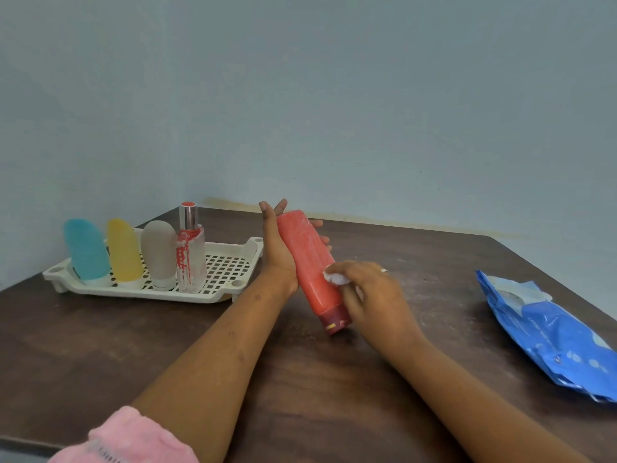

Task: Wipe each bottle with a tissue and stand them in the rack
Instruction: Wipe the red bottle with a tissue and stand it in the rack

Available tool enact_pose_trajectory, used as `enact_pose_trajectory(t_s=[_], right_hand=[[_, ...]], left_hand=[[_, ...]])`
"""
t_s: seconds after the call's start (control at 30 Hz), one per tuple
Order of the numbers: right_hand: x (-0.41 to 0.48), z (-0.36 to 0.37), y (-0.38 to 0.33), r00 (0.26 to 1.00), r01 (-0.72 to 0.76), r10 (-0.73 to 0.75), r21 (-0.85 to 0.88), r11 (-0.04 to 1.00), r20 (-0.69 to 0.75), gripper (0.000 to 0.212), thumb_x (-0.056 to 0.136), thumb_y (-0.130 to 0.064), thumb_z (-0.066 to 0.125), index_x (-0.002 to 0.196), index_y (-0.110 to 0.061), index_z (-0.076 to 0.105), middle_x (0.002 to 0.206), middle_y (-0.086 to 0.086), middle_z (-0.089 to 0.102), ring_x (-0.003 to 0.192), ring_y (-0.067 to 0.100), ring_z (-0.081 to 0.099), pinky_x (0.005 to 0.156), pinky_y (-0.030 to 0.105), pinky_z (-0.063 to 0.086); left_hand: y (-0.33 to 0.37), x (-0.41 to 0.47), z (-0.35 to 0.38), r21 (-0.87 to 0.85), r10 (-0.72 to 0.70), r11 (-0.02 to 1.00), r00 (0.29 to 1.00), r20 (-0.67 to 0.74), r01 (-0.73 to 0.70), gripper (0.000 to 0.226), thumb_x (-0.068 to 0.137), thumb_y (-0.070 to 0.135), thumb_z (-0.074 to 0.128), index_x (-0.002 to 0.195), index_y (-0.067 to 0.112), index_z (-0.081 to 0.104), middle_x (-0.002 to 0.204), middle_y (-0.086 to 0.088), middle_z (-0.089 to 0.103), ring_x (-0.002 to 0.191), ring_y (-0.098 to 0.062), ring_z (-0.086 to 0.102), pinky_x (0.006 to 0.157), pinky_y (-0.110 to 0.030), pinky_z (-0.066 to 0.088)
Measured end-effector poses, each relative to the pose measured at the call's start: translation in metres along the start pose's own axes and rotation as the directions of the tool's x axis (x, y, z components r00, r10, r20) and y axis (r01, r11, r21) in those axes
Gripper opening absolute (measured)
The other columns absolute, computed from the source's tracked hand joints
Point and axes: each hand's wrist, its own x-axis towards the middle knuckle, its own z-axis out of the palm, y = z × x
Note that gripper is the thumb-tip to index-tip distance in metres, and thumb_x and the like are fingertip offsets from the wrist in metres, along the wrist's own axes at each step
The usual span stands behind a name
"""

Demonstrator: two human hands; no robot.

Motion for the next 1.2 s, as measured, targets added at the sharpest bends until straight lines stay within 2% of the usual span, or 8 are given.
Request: enact_pose_trajectory(t_s=[0.13, 0.33, 0.43, 0.53, 0.67, 0.8, 1.0, 1.2], right_hand=[[0.004, -0.004, 0.009, 0.967, -0.255, 0.257, 0.112, 0.961, -0.002, 0.019, 0.092, -0.016, 0.057, 0.109, -0.018, 0.067, 0.095, -0.016, 0.062, 0.078, -0.009, 0.054, 0.068, -0.004, 0.038], [0.004, 0.0, 0.012, 0.942, -0.327, 0.336, 0.195, 0.925, -0.014, 0.019, 0.093, -0.016, 0.056, 0.108, -0.021, 0.065, 0.095, -0.018, 0.059, 0.08, -0.017, 0.051, 0.067, -0.005, 0.037], [0.002, -0.001, 0.006, 0.972, -0.211, 0.225, 0.181, 0.961, -0.06, 0.022, 0.092, -0.016, 0.057, 0.111, -0.02, 0.066, 0.101, -0.018, 0.06, 0.087, -0.013, 0.055, 0.073, -0.002, 0.039], [0.0, -0.001, -0.004, 0.997, 0.067, -0.064, 0.085, 0.994, -0.035, 0.021, 0.089, -0.019, 0.054, 0.105, -0.02, 0.068, 0.107, -0.009, 0.066, 0.1, 0.002, 0.056, 0.087, 0.011, 0.042], [-0.003, 0.005, -0.021, 0.943, 0.3, -0.283, -0.084, 0.95, 0.174, 0.028, 0.084, -0.006, 0.05, 0.103, -0.018, 0.068, 0.106, -0.006, 0.067, 0.103, 0.011, 0.054, 0.092, 0.015, 0.035], [-0.006, 0.008, -0.025, 0.893, 0.427, -0.369, -0.226, 0.875, 0.257, 0.03, 0.089, -0.015, 0.042, 0.105, -0.017, 0.067, 0.107, -0.004, 0.067, 0.102, 0.016, 0.056, 0.086, 0.026, 0.047], [0.001, -0.001, -0.012, 0.97, 0.229, -0.206, -0.213, 0.95, 0.127, 0.025, 0.081, -0.015, 0.063, 0.106, -0.012, 0.066, 0.108, 0.004, 0.068, 0.1, 0.024, 0.06, 0.086, 0.032, 0.05], [0.005, -0.008, 0.004, 0.977, -0.189, 0.193, -0.046, 0.981, 0.094, 0.03, 0.097, -0.015, 0.045, 0.122, -0.016, 0.06, 0.114, 0.0, 0.066, 0.092, 0.002, 0.052, 0.077, 0.005, 0.034]], left_hand=[[0.001, -0.002, 0.002, 0.015, 0.01, 1.0, 1.0, 0.021, -0.01, 0.075, 0.079, 0.077, 0.029, 0.136, 0.029, 0.045, 0.093, -0.02, 0.069, 0.066, -0.034, 0.064, 0.069, -0.045, 0.055], [-0.001, 0.0, 0.003, 0.009, -0.001, 1.0, 0.999, 0.051, 0.0, 0.084, 0.07, 0.08, 0.033, 0.137, 0.03, 0.044, 0.094, -0.02, 0.069, 0.066, -0.033, 0.065, 0.068, -0.044, 0.054], [-0.002, -0.001, 0.005, -0.008, -0.009, 1.0, 0.998, 0.058, 0.009, 0.072, 0.084, 0.075, 0.026, 0.135, 0.029, 0.045, 0.089, -0.019, 0.069, 0.062, -0.031, 0.065, 0.064, -0.04, 0.055], [-0.002, -0.001, 0.006, -0.012, -0.022, 1.0, 0.998, 0.06, 0.023, 0.066, 0.09, 0.072, 0.021, 0.133, 0.029, 0.045, 0.086, -0.018, 0.069, 0.061, -0.031, 0.064, 0.064, -0.041, 0.056], [-0.001, -0.001, 0.006, -0.009, -0.032, 0.999, 0.999, 0.036, 0.033, 0.066, 0.089, 0.073, 0.023, 0.132, 0.027, 0.046, 0.085, -0.018, 0.069, 0.06, -0.032, 0.063, 0.064, -0.042, 0.056], [-0.001, -0.002, 0.007, -0.009, -0.034, 0.999, 0.998, 0.049, 0.034, 0.067, 0.088, 0.073, 0.024, 0.132, 0.028, 0.047, 0.087, -0.019, 0.068, 0.061, -0.032, 0.063, 0.065, -0.042, 0.056], [0.001, -0.003, 0.007, -0.019, -0.035, 0.999, 0.998, 0.055, 0.036, 0.065, 0.09, 0.073, 0.022, 0.129, 0.029, 0.049, 0.085, -0.018, 0.068, 0.059, -0.03, 0.063, 0.061, -0.04, 0.056], [0.001, -0.004, 0.006, -0.001, -0.021, 1.0, 0.999, 0.048, 0.021, 0.065, 0.09, 0.072, 0.022, 0.131, 0.027, 0.048, 0.085, -0.018, 0.066, 0.06, -0.03, 0.062, 0.062, -0.04, 0.055]])
